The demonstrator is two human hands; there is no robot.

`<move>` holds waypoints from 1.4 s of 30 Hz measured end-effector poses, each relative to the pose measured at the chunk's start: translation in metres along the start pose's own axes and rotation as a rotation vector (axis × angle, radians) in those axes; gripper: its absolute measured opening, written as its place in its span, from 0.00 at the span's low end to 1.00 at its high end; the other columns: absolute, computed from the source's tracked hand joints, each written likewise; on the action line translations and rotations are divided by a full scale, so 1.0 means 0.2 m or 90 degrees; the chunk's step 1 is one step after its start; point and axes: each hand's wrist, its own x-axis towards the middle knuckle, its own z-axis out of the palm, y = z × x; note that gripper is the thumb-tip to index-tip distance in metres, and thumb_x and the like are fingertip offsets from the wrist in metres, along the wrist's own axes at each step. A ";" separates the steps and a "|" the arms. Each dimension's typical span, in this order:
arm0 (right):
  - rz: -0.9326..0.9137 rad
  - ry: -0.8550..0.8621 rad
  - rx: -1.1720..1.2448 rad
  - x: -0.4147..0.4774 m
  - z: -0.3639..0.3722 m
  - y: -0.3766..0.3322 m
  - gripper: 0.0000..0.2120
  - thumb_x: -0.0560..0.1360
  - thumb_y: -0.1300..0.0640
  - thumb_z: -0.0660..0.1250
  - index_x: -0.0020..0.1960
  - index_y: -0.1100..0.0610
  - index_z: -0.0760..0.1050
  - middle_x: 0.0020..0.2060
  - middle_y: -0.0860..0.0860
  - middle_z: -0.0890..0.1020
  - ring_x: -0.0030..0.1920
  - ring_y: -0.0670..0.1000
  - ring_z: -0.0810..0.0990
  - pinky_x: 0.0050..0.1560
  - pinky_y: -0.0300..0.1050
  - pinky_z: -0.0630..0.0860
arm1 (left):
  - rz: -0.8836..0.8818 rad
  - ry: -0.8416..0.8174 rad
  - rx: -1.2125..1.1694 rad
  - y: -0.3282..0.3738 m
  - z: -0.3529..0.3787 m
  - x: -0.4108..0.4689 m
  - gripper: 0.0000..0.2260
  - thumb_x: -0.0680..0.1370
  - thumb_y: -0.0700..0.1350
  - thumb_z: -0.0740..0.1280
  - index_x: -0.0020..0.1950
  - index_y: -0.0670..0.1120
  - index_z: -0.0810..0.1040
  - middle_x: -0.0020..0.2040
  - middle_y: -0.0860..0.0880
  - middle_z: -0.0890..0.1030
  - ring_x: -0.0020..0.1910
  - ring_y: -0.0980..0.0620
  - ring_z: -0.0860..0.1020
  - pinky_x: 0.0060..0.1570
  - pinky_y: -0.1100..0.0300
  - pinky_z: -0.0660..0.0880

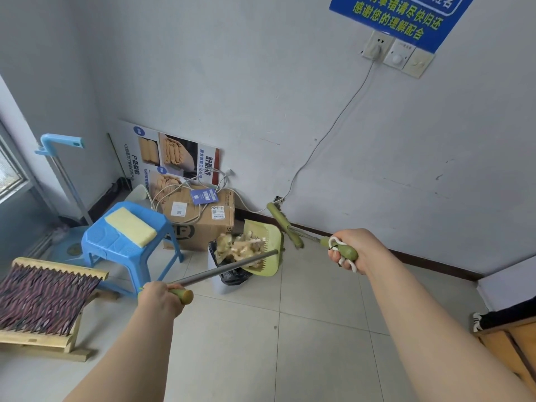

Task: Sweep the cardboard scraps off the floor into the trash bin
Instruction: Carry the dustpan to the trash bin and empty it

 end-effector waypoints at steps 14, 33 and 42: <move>-0.013 0.015 -0.005 0.00 0.00 0.01 0.10 0.73 0.65 0.53 0.34 0.59 0.67 0.18 0.54 0.72 0.14 0.49 0.67 0.18 0.31 0.61 | -0.071 -0.020 -0.063 0.00 -0.04 0.06 0.16 0.82 0.47 0.55 0.67 0.43 0.71 0.33 0.50 0.67 0.25 0.58 0.64 0.22 0.69 0.66; -0.026 0.035 0.012 -0.01 0.01 0.05 0.08 0.70 0.66 0.55 0.34 0.59 0.69 0.26 0.57 0.74 0.16 0.49 0.69 0.20 0.32 0.61 | -0.177 -0.065 -0.206 -0.01 -0.13 0.10 0.15 0.82 0.50 0.56 0.66 0.48 0.71 0.31 0.53 0.63 0.15 0.56 0.61 0.17 0.71 0.60; -0.029 0.044 0.017 -0.05 0.02 0.07 0.09 0.70 0.66 0.55 0.33 0.60 0.69 0.19 0.55 0.73 0.15 0.49 0.68 0.18 0.33 0.61 | -0.142 -0.067 -0.173 0.05 -0.09 0.03 0.17 0.82 0.49 0.55 0.68 0.44 0.71 0.34 0.53 0.65 0.24 0.59 0.63 0.17 0.72 0.63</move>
